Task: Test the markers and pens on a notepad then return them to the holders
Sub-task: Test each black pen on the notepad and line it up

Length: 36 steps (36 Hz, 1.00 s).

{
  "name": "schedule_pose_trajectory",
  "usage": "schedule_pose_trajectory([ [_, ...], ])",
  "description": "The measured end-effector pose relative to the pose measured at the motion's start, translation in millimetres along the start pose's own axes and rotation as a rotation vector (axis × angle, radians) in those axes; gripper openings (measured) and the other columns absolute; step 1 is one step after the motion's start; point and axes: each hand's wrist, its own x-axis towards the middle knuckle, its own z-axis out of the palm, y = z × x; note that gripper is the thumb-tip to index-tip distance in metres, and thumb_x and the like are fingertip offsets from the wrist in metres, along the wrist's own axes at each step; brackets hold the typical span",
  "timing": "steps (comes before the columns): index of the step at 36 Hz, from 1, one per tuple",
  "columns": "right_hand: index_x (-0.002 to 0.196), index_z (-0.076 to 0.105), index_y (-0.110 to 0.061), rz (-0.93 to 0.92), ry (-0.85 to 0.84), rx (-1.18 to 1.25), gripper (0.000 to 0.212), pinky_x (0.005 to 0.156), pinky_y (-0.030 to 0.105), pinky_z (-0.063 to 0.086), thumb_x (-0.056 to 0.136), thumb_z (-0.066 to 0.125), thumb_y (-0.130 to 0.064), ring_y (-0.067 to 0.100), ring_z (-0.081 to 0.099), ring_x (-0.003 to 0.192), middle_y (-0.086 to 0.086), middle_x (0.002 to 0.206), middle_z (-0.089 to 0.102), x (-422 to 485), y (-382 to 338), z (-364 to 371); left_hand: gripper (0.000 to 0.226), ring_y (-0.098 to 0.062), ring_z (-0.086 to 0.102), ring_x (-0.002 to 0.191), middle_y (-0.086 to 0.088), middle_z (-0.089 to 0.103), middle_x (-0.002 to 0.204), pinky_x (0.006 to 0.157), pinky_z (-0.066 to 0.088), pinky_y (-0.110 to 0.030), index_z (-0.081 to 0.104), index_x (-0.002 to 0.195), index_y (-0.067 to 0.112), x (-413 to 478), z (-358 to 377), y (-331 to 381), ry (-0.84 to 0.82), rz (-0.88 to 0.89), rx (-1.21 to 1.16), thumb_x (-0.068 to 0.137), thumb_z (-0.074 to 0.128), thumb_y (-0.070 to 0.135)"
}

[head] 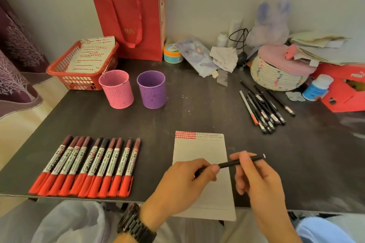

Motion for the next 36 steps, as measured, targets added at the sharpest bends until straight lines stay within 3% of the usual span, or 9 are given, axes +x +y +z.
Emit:
schedule_pose_trajectory([
  [4,0.089,0.077,-0.018,0.062,-0.094,0.095,0.037,0.041,0.026,0.04,0.076,0.065,-0.051,0.014,0.046,0.048,0.003,0.062,0.058,-4.6,5.0,12.2,0.034,-0.002,0.055,0.064,0.023,0.058,0.068,0.056,0.036,-0.019,0.054,0.083,0.038,0.7,3.5,3.6,-0.019,0.003,0.057,0.097,0.035,0.063],
  [8,0.082,0.077,-0.016,0.088,-0.125,0.051,0.034,0.039,0.027,0.041,0.08,0.064,-0.048,0.016,0.048,0.044,0.003,0.059,0.059,-4.7,6.6,20.6,0.048,-0.011,0.058,0.071,0.015,0.059,0.079,0.065,0.049,-0.032,0.043,0.087,0.037,-2.0,2.1,5.5,0.014,0.101,0.32,0.093,0.01,0.071],
  [14,0.074,0.069,-0.013,0.119,0.147,0.243,0.034,0.036,0.022,0.035,0.097,0.062,-0.038,0.01,0.04,0.04,-0.002,0.051,0.045,16.0,10.4,14.0,0.048,-0.011,0.053,0.05,0.011,0.058,0.068,0.039,0.039,-0.028,0.054,0.082,0.028,-3.7,-10.0,2.3,0.263,0.254,0.64,0.102,0.021,0.058],
  [17,0.078,0.065,-0.016,0.137,0.299,0.363,0.03,0.036,0.019,0.033,0.1,0.058,-0.036,0.007,0.038,0.042,-0.006,0.054,0.045,44.6,3.7,-21.4,0.043,-0.008,0.054,0.053,0.015,0.055,0.066,0.041,0.039,-0.026,0.049,0.08,0.032,-5.9,-27.5,-10.9,0.382,0.191,0.544,0.102,0.023,0.058],
  [21,0.079,0.072,-0.02,0.112,0.106,0.242,0.021,0.04,0.022,0.04,0.088,0.069,-0.038,0.011,0.048,0.045,0.002,0.061,0.058,55.4,4.2,-19.3,0.038,-0.004,0.053,0.067,0.018,0.046,0.064,0.048,0.028,-0.015,0.033,0.078,0.037,7.8,-36.2,-25.4,0.392,0.043,0.362,0.098,0.022,0.068],
  [25,0.078,0.069,-0.019,0.112,-0.059,0.122,0.021,0.045,0.025,0.047,0.092,0.067,-0.034,0.016,0.058,0.05,0.011,0.067,0.066,60.4,3.0,12.3,0.026,-0.003,0.056,0.079,0.018,0.058,0.096,0.065,0.048,-0.029,0.035,0.088,0.039,43.5,-23.5,-34.7,0.305,-0.065,0.269,0.093,0.042,0.063],
  [28,0.078,0.068,-0.016,0.108,-0.093,0.084,0.024,0.047,0.027,0.05,0.099,0.061,-0.025,0.02,0.061,0.052,0.013,0.067,0.068,72.2,1.1,30.0,0.025,-0.01,0.055,0.099,0.017,0.058,0.114,0.082,0.049,-0.034,0.036,0.094,0.034,60.3,-12.8,-43.8,0.254,-0.07,0.261,0.09,0.057,0.048],
  [32,0.083,0.067,-0.011,0.06,-0.095,-0.01,0.02,0.047,0.026,0.051,0.097,0.065,-0.025,0.02,0.063,0.051,0.013,0.064,0.069,92.5,1.6,46.9,0.033,-0.002,0.047,0.097,0.019,0.055,0.106,0.086,0.04,-0.026,0.033,0.095,0.04,63.2,-3.0,-54.6,0.319,-0.03,0.308,0.083,0.063,0.049],
  [36,0.067,0.059,-0.02,-0.04,-0.033,-0.186,0.033,0.045,0.025,0.044,0.092,0.069,-0.039,0.014,0.055,0.044,0.005,0.052,0.061,110.7,6.6,54.6,0.037,0.004,0.041,0.094,0.026,0.053,0.103,0.084,0.034,-0.02,0.029,0.092,0.049,62.6,-0.9,-58.7,0.356,-0.035,0.292,0.077,0.062,0.059],
])
